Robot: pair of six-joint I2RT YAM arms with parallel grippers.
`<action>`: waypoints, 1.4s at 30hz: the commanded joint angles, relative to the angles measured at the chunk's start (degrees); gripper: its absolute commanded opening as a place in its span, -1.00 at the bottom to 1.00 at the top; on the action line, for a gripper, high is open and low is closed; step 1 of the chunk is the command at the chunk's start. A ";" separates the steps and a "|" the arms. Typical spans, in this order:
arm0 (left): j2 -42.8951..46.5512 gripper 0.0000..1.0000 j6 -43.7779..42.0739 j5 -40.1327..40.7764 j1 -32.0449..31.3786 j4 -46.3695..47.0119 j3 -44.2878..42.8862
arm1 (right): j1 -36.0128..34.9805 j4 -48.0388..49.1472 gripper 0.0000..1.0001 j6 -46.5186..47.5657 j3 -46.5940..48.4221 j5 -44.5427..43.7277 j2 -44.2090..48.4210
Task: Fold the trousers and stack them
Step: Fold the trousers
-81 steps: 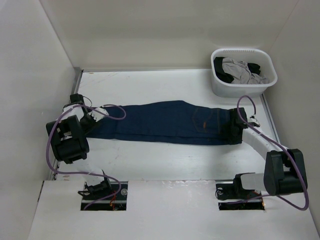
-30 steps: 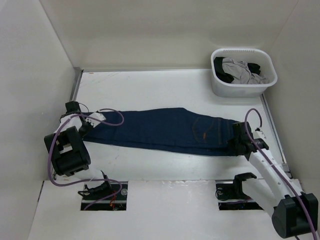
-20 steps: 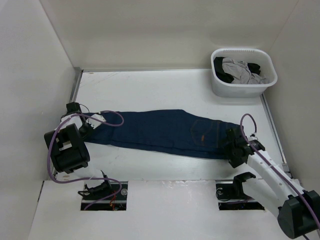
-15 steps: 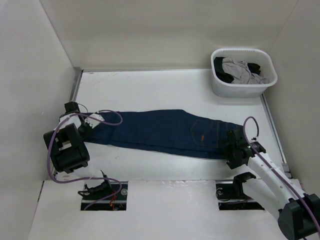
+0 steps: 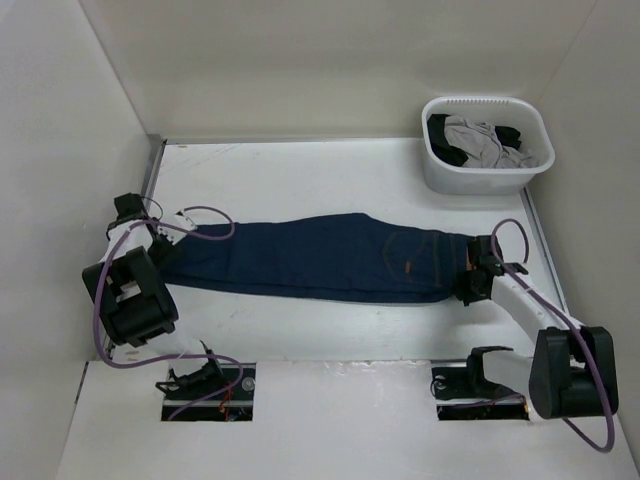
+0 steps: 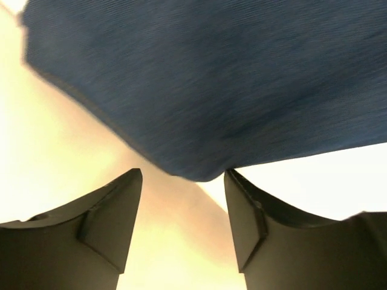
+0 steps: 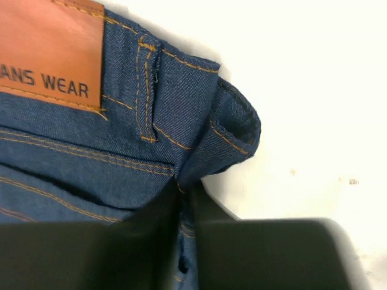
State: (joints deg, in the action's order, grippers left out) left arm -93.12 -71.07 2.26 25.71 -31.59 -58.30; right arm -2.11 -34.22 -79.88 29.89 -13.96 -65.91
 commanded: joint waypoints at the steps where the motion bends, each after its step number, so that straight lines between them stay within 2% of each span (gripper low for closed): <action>1: 1.54 0.15 0.75 -2.08 1.31 0.48 -3.83 | 3.46 3.46 -1.00 6.47 -0.80 -4.22 -1.77; 4: 1.19 0.21 2.42 -2.44 0.53 0.39 -4.98 | 4.88 -0.66 -1.00 11.39 2.27 -11.25 4.19; 8: -0.30 0.26 5.58 -2.44 -4.12 2.14 -5.33 | 6.98 -3.58 -1.00 23.24 10.43 -21.09 13.86; 13: -4.60 0.28 10.68 -0.69 -11.42 4.26 -6.64 | 6.56 2.03 -1.00 44.76 19.84 -23.31 17.13; 16: -7.94 0.27 13.84 1.77 -13.71 5.66 -8.22 | -2.47 7.48 -1.00 55.85 23.45 -23.14 17.31; 20: -11.46 0.26 15.52 3.19 -16.17 5.05 -8.85 | -20.56 16.18 -1.00 64.30 24.86 -16.65 13.98; 22: -11.99 0.26 15.61 3.19 -17.31 5.40 -7.71 | -30.14 19.09 -1.00 65.72 25.91 -13.74 9.16; 25: -12.61 0.26 15.61 3.54 -18.55 5.75 -6.39 | -41.75 21.56 -1.00 62.84 28.81 -16.27 -1.29; 30: -13.93 0.26 16.31 4.33 -19.08 5.93 -5.51 | -53.81 23.40 -1.00 55.98 35.23 -17.34 -18.44; 35: -15.07 0.26 16.31 4.33 -19.08 6.28 -5.15 | -58.04 26.30 -1.00 52.81 36.21 -12.07 -26.80; 40: -15.69 0.26 16.40 4.33 -18.90 6.37 -5.68 | -59.10 27.62 -0.98 53.86 34.19 -9.70 -28.22; 41: -15.69 0.26 16.40 4.33 -18.81 6.37 -5.77 | -59.10 27.97 -0.89 54.30 33.75 -7.69 -28.48; 42: -15.69 0.26 16.40 4.33 -18.73 6.37 -5.77 | -59.10 28.41 -0.66 55.00 33.40 -4.97 -28.57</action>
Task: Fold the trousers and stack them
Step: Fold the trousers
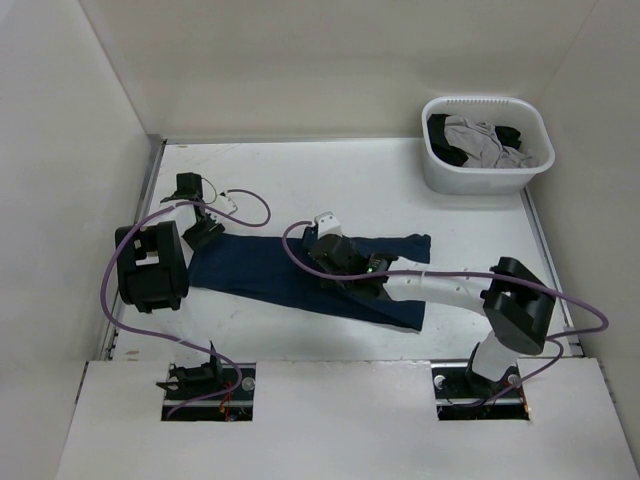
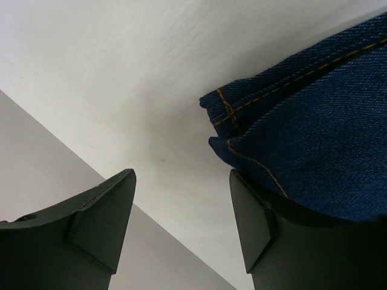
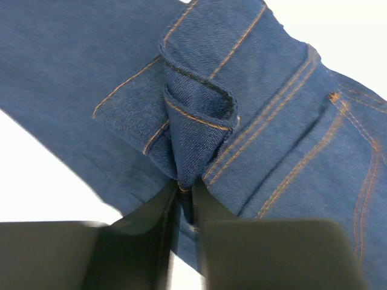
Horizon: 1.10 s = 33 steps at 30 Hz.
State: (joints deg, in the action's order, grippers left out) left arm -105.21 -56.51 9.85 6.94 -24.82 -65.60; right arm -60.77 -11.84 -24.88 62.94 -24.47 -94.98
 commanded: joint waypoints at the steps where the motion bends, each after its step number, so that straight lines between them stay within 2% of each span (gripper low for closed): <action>1: -3.60 0.26 1.76 -3.25 0.14 -0.41 1.53 | -0.44 6.64 -0.25 0.97 0.17 8.70 0.50; 2: -3.60 0.26 1.58 -3.17 0.22 -0.49 1.53 | -0.44 7.26 0.13 2.11 -0.09 12.65 0.76; 3: -3.60 0.26 1.49 -3.17 0.40 -0.58 1.53 | -0.44 8.14 0.73 3.43 -0.44 16.61 1.72; 4: -3.60 0.26 1.40 -2.91 0.57 -0.58 1.44 | -0.44 8.67 1.00 4.48 -0.71 20.30 3.12; 7: -3.51 0.26 0.97 -2.46 1.28 -0.49 1.18 | -0.35 9.02 1.00 4.59 -2.81 24.03 11.01; 9: -3.08 0.26 0.79 -2.46 1.80 -0.49 0.92 | 1.65 9.55 1.00 1.35 -6.66 18.97 18.39; 12: -2.02 0.27 1.05 -2.38 2.16 -0.41 0.22 | 11.03 4.31 1.00 -12.94 -15.62 6.31 29.20; 13: -1.67 0.28 1.14 -2.38 2.16 -0.41 -0.05 | 15.68 -0.16 1.00 -19.35 -18.52 4.10 32.20; 15: -1.32 0.29 1.32 -2.38 2.16 -0.93 -0.40 | 25.18 -9.22 1.00 -28.95 -23.10 5.03 35.73; 17: -1.40 0.29 1.32 -2.29 2.25 -1.11 -0.49 | 31.53 -11.81 1.00 -30.31 -26.80 8.28 36.97; 19: -1.75 0.29 1.32 -1.76 2.51 -1.02 -0.32 | 35.32 -8.32 1.00 -28.74 -30.31 12.41 37.50; 23: -1.93 0.28 0.96 -0.79 2.95 -0.50 0.12 | 38.75 1.88 1.00 -27.94 -35.94 19.10 36.45; 27: -1.32 0.29 0.88 -0.71 3.04 -0.49 0.39 | 38.85 5.41 0.99 -30.13 -37.54 21.21 30.75; 29: -1.23 0.29 0.88 -0.71 3.21 -0.49 0.39 | 38.85 6.82 0.67 -30.40 -37.19 23.05 27.41; 30: -1.23 0.29 0.88 -0.71 3.30 -0.49 0.39 | 38.67 7.52 0.43 -30.31 -36.84 24.19 25.91; 33: -1.05 0.29 1.14 -0.71 3.83 -0.49 -0.22 | 39.19 7.71 -0.58 -29.09 -35.52 28.15 22.91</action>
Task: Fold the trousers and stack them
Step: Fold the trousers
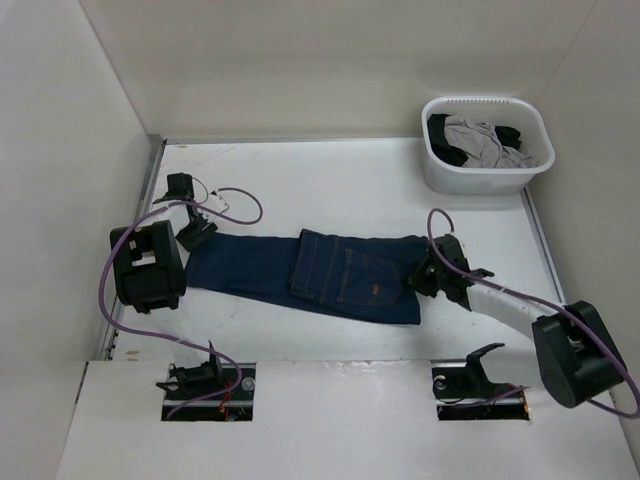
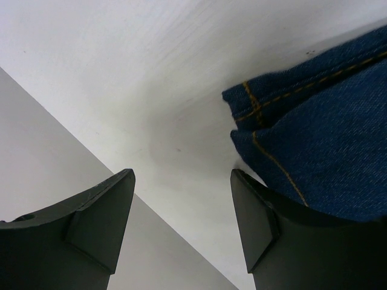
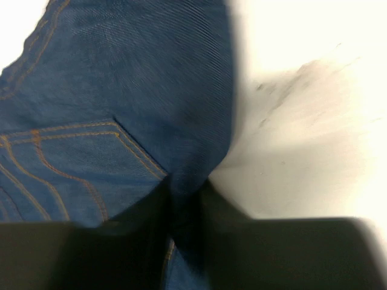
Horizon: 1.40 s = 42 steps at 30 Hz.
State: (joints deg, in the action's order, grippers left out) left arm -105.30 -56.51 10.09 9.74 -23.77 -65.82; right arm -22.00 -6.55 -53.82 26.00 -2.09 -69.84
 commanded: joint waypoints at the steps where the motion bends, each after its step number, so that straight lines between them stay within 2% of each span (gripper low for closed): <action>1: -0.88 0.29 1.23 -1.03 1.12 -1.63 -0.36 | 1.29 1.63 -0.78 0.64 1.68 6.04 -1.79; 2: -0.70 0.29 1.23 -1.12 1.21 -1.80 -0.71 | 3.30 -0.72 -1.00 2.22 2.47 6.04 -0.22; 5: 0.00 0.30 1.23 -1.21 1.29 -2.07 -1.06 | 9.54 -13.45 -1.00 9.32 7.82 2.80 7.94; 8: 0.62 0.30 1.05 -1.30 1.12 -2.07 -1.15 | 16.49 -27.25 -1.00 18.81 17.91 -0.02 14.81; 12: 0.79 0.31 1.31 -1.21 0.94 -2.16 -1.59 | 19.15 -39.66 -1.00 28.32 34.95 -0.81 14.92; 14: 0.71 0.31 1.32 -1.12 0.68 -2.25 -1.68 | 15.65 -43.71 -1.00 29.74 43.04 -1.51 12.03; 18: 0.79 0.31 1.23 -1.03 0.50 -2.25 -1.85 | 2.92 -47.59 -1.00 28.52 55.62 -6.25 3.78; 22: 1.23 0.31 1.32 -1.03 1.38 -2.33 -1.94 | -9.57 -48.83 -1.00 25.62 63.02 -8.46 -7.82; 27: 1.58 0.31 1.32 -1.30 3.40 -2.33 -1.42 | -17.05 -42.42 -0.99 23.24 64.17 -7.93 -20.22; 33: 1.94 0.30 1.14 -1.47 5.60 -2.25 -0.89 | -23.47 -38.28 -0.89 22.27 76.72 -7.58 -36.30; 36: 2.20 0.30 1.14 -1.56 6.04 -2.07 -0.89 | -26.81 -37.40 -0.60 21.40 82.36 -6.01 -42.29; 39: 2.38 0.31 1.05 -1.74 6.04 -1.81 -0.97 | -28.05 -33.20 0.36 18.50 82.11 -0.92 -44.24; 40: 2.38 0.31 1.23 -1.74 6.04 -1.81 -1.15 | -28.23 -30.92 0.52 17.88 81.24 1.62 -43.98; 41: 2.38 0.31 1.40 -1.74 5.95 -1.81 -1.41 | -28.40 -28.46 1.00 17.88 80.18 4.17 -43.19; 42: 2.38 0.31 1.75 -1.74 5.78 -1.81 -1.59 | -28.67 -24.52 1.00 18.57 78.26 6.63 -41.44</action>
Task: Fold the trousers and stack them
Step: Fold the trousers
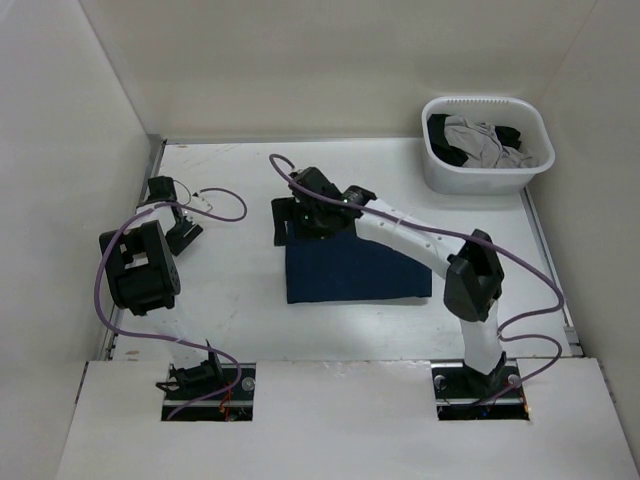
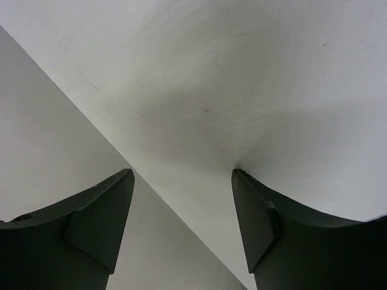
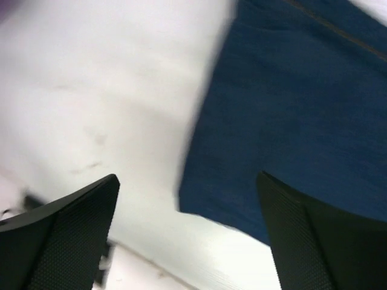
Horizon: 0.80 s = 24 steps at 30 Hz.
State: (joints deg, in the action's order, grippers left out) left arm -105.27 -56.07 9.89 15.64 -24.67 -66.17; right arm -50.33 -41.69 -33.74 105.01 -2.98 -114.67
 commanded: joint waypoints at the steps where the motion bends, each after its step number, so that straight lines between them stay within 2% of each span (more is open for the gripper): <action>1: 2.35 0.31 1.49 -1.54 -0.12 -0.91 -1.41 | -0.60 14.93 1.00 -0.72 -3.82 9.03 6.27; 3: 2.88 0.30 2.54 -1.80 -0.65 -1.26 -2.12 | -0.78 21.80 1.00 -0.89 -11.80 7.04 13.47; 5: 4.37 0.32 4.65 -3.47 -2.40 -2.14 -2.99 | 1.66 24.37 1.00 -5.00 -22.34 0.30 22.17; 9: 8.24 0.36 11.76 -12.77 -8.11 -8.37 -7.56 | 14.21 20.96 1.00 -15.63 -45.10 -9.22 38.43; 12: 8.51 0.36 20.28 -24.01 -13.56 -14.43 -12.57 | 25.11 21.03 1.00 -16.89 -58.22 -8.98 45.66; 16: 6.23 0.32 28.98 -32.38 -18.39 -15.85 -14.33 | 34.44 28.49 1.00 -12.85 -68.25 -3.09 48.84; 21: 3.33 0.26 34.27 -33.09 -23.41 -15.59 -13.02 | 38.15 35.18 0.99 -11.71 -72.67 0.77 45.78; 24: 2.71 0.24 35.33 -32.39 -24.29 -15.41 -12.40 | 37.19 38.34 0.59 -11.70 -71.97 4.47 41.21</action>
State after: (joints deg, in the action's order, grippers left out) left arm -102.17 -25.21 -20.03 -8.45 -38.98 -79.44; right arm -12.43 -12.93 -46.04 31.66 -3.46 -70.89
